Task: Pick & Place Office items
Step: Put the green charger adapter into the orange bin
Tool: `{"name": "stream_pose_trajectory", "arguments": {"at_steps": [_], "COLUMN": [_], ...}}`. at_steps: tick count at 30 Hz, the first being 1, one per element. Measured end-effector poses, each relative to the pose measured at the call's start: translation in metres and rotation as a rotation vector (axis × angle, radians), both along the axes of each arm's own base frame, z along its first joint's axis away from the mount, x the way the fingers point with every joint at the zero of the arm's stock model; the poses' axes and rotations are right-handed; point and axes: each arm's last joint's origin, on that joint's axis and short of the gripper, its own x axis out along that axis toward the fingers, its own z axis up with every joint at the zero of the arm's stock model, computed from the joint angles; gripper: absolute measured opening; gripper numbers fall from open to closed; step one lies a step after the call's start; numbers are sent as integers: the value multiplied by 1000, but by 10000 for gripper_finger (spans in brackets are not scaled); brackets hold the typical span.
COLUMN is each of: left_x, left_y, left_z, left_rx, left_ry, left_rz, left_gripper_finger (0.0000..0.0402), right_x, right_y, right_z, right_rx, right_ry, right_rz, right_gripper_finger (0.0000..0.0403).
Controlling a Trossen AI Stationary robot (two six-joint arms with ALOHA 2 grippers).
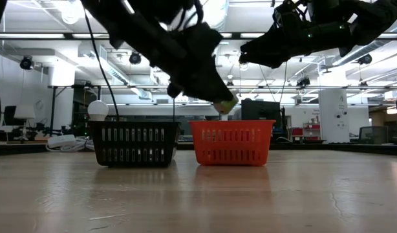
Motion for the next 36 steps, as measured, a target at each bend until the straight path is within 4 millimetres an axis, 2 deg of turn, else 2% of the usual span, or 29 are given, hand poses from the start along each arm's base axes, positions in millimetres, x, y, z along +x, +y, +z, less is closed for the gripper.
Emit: {"name": "stream_pose_trajectory", "arguments": {"at_steps": [11,19,28,32,36], "left_x": [4,2,2,2,2], "left_y": [8,9,9,8,8], "left_z": [-18,-31,-33,-33,-33], "left_rx": [5,4,2,-2,-5], "left_ry": [52,94,99,98,96], "left_rz": [0,5,6,1,-3], "left_gripper_finger": [133,133,134,150,184], "right_x": [0,0,0,0,0], "right_y": [0,0,0,0,0], "right_z": [0,0,0,0,0], "right_rx": [0,0,0,0,0], "right_ry": [0,0,0,0,0], "right_rz": [1,1,0,0,0], "right_gripper_finger": [340,350,342,341,347]}}
